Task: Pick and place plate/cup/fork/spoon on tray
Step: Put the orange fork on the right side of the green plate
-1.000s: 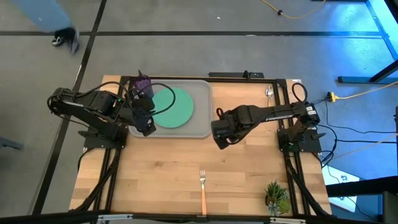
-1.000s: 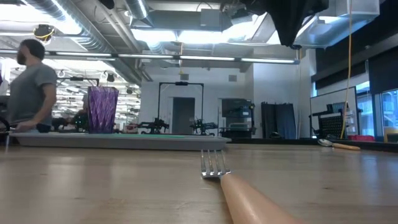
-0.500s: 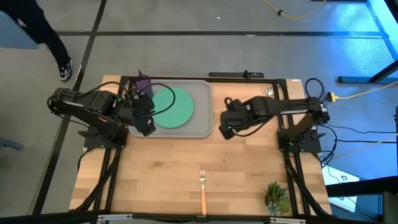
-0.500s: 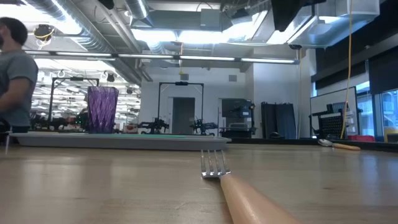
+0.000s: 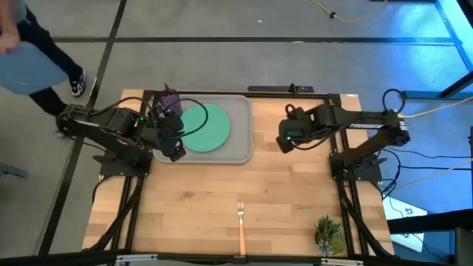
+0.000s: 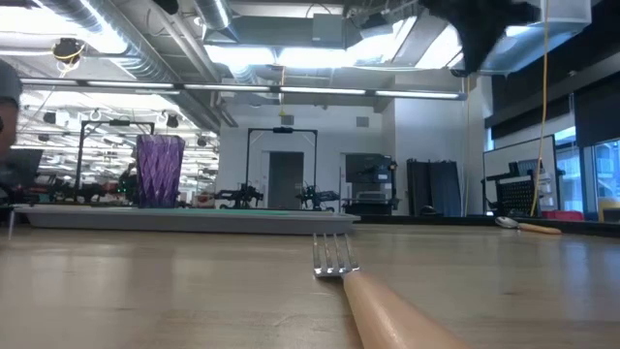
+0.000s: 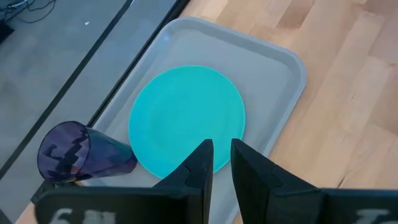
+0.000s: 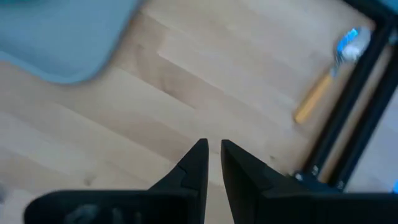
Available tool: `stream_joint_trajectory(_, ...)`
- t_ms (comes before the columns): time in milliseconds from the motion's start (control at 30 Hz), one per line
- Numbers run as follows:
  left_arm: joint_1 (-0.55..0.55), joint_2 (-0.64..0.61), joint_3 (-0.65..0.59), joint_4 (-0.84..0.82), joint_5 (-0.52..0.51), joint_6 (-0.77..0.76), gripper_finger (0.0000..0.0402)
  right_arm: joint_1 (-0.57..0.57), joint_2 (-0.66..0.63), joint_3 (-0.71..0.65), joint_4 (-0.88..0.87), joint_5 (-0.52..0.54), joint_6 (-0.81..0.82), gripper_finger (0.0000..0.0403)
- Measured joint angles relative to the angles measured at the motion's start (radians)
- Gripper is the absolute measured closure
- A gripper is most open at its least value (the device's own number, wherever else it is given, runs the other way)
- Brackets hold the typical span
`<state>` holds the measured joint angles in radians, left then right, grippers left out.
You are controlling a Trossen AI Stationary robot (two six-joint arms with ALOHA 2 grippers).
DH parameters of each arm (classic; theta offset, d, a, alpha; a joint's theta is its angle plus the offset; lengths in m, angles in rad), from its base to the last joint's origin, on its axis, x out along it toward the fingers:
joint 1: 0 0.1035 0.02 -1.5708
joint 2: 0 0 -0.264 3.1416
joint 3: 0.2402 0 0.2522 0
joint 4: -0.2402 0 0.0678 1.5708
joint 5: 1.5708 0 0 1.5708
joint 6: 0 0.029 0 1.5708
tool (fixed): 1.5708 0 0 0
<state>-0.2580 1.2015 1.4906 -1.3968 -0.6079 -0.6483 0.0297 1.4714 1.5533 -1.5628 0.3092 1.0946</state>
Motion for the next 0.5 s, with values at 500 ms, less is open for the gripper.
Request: stream_joint_trajectory(500, 0.0, 0.0, 0.0, 0.003, 0.0, -0.03, 0.0351, -0.107, -0.239, -0.302, 0.214, -0.123, 0.051, 0.0352)
